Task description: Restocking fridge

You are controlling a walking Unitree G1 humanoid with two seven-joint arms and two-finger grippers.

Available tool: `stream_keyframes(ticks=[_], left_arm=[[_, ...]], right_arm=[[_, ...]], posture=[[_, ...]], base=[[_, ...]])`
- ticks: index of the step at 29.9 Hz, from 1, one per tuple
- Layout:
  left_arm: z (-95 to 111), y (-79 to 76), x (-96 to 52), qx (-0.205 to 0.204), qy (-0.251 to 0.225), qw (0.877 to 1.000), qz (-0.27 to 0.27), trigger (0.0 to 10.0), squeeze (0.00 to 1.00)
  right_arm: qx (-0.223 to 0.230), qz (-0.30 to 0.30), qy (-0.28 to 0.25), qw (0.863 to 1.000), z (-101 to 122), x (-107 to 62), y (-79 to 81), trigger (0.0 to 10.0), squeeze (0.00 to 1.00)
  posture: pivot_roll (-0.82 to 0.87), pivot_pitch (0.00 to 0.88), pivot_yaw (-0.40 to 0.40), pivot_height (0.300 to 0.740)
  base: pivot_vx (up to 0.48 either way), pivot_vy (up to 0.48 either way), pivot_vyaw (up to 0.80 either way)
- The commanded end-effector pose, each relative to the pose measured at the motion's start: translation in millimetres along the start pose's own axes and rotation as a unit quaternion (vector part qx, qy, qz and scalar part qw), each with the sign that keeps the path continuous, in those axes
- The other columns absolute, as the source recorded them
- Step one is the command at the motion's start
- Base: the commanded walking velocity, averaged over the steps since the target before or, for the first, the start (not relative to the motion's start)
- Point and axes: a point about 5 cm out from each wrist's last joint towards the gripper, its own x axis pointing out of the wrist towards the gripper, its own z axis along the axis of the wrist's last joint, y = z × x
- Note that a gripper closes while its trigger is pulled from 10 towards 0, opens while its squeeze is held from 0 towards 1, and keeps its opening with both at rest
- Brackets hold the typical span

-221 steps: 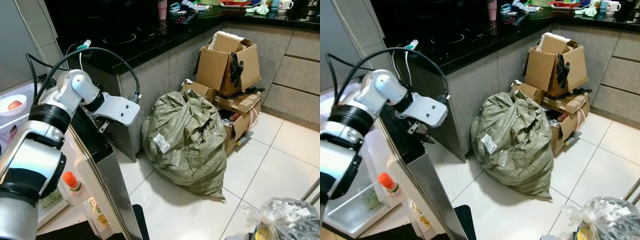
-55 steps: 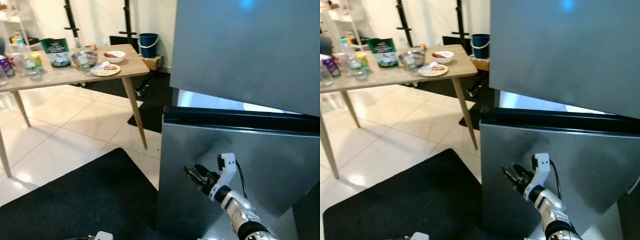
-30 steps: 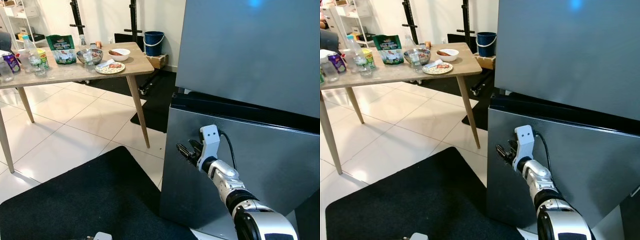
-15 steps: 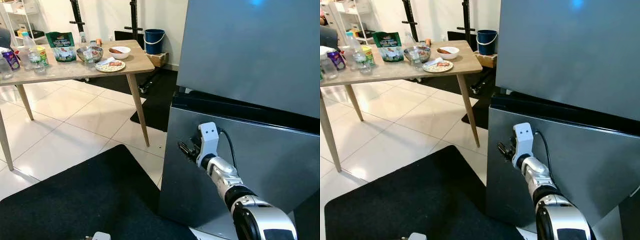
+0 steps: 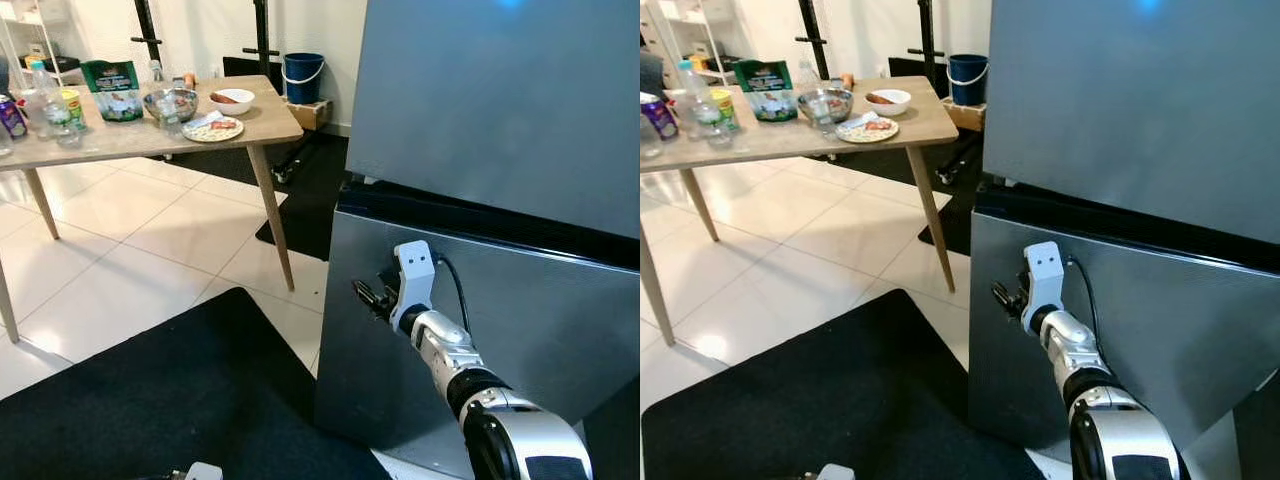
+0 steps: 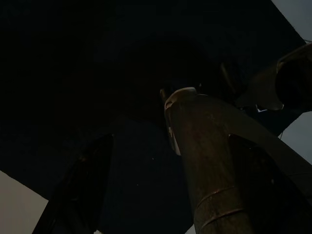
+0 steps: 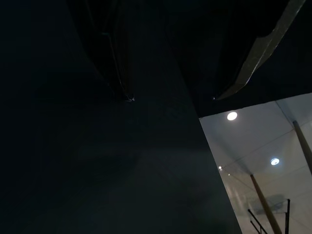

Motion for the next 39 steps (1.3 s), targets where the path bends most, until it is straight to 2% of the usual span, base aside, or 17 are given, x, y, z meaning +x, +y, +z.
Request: stream_keyframes(ticks=[1, 10, 23, 31, 33, 34, 36, 37, 39], left_arm=[[-11.0, 2.8, -2.7, 0.002, 0.024, 1.0, 0.0, 10.0, 0.0], [-7.2, 3.6, -2.2, 0.004, 0.018, 1.0, 0.001, 10.0, 0.0], [-10.0, -3.4, -0.5, 0.003, 0.025, 1.0, -0.008, 10.0, 0.0], [-8.9, -5.4, 0.4, 0.004, 0.024, 1.0, -0.011, 10.0, 0.0], [-7.7, -7.7, 1.2, 0.005, 0.023, 1.0, -0.015, 10.0, 0.0], [-7.7, -7.7, 1.2, 0.005, 0.023, 1.0, -0.015, 10.0, 0.0], [-9.0, -9.7, 1.6, 0.01, 0.026, 0.999, -0.019, 10.0, 0.0], [-9.0, -9.7, 1.6, 0.01, 0.026, 0.999, -0.019, 10.0, 0.0], [-11.1, -11.9, 1.8, 0.017, 0.031, 0.999, -0.021, 10.0, 0.0]], right_arm=[[-0.001, -0.008, -0.011, 1.0, 6.3, 1.0, -3.3, 10.0, 0.0], [-0.001, -0.007, -0.017, 1.0, 8.2, 1.3, -3.1, 10.0, 0.0], [0.002, -0.01, -0.016, 1.0, 2.3, -2.7, -6.0, 10.0, 0.0], [-0.011, 0.008, 0.006, 1.0, -9.9, -5.5, -0.2, 10.0, 0.0], [-0.048, 0.051, 0.054, 0.996, -30.5, -11.0, 9.6, 10.0, 0.0], [-0.048, 0.051, 0.054, 0.996, -30.5, -11.0, 9.6, 10.0, 0.0], [-0.105, 0.104, 0.108, 0.983, -52.8, -19.4, 19.7, 10.0, 0.0], [-0.105, 0.104, 0.108, 0.983, -52.8, -19.4, 19.7, 10.0, 0.0], [-0.156, 0.155, 0.165, 0.962, -78.7, -32.9, 27.5, 10.0, 0.0]], posture=[[-0.03, 0.035, -0.016, 0.74], [-0.03, 0.034, -0.014, 0.74], [-0.05, 0.041, -0.012, 0.74], [-0.04, 0.04, -0.016, 0.74], [-0.04, 0.038, -0.018, 0.74], [-0.04, 0.038, -0.018, 0.74], [-0.05, 0.035, -0.02, 0.74], [-0.05, 0.035, -0.02, 0.74], [-0.05, 0.032, -0.024, 0.74]], base=[[0.315, 0.0, 0.0], [0.311, 0.0, 0.0], [0.0, 0.0, 0.0], [0.0, 0.0, 0.0], [0.0, 0.0, 0.0], [0.0, 0.0, 0.0], [0.0, 0.0, 0.0], [0.0, 0.0, 0.0], [0.0, 0.0, 0.0]])
